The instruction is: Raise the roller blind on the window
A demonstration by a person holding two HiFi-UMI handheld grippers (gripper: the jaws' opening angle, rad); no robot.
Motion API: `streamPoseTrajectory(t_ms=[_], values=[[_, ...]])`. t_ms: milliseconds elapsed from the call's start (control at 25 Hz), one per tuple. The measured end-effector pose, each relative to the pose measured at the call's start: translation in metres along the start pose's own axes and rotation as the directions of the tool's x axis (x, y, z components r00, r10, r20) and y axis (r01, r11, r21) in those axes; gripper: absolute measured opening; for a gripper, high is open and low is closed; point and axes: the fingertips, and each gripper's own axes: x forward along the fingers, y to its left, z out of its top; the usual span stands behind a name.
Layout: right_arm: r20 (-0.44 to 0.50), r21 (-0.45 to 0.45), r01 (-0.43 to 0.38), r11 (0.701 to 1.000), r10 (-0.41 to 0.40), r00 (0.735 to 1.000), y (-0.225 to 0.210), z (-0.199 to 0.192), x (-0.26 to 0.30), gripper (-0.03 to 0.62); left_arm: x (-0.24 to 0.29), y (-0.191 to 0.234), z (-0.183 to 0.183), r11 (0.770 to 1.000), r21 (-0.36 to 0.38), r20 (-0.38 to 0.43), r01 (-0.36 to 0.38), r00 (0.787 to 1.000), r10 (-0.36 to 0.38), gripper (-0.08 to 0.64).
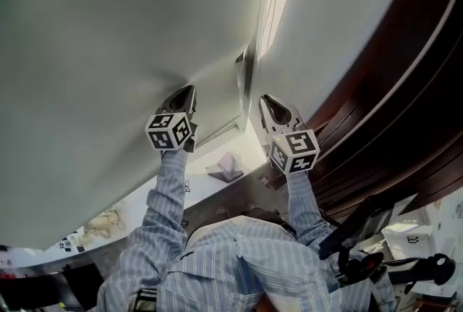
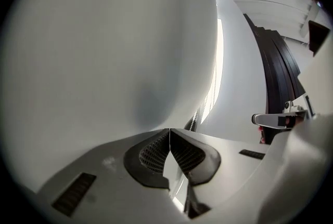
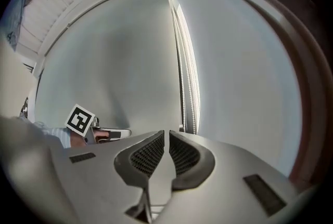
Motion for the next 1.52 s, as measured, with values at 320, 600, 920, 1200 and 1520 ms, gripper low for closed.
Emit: streamPoseTrajectory(t_ms=[320,600,920,1200,1520], values=[[0.026,-0.041,0.008,0.999,-0.007,1.000,-0.004,0.032,0.049,0.086,0.013,0.030,0.007,1.000,0.023,-0.035,-0.007,0.999,0.008,0.005],[0.076,-0.066,0.150,0.987,-0.145,0.987,-0.029,0.060,0.074,0.086,0.014,0.034,-0.001,0.999,-0.029,-0.035,0.017,0.999,-0.018,0.005],[0.100,-0.121,0.201,0.972,-0.190,0.977,-0.033,0.084,0.097,0.083,0.013,0.039,-0.008,0.999,-0.015,-0.047,0.048,0.998,-0.049,0.005],[0.198,0.060,0.113,0.992,-0.123,0.972,-0.020,0.083,0.057,0.005,0.018,0.039,-0.014,0.996,-0.018,-0.063,0.093,0.994,-0.094,0.005],[0.176,-0.005,0.030,1.000,-0.029,0.984,-0.003,0.098,0.043,0.136,0.024,0.033,-0.014,0.993,-0.022,-0.064,0.117,0.991,-0.118,0.005]])
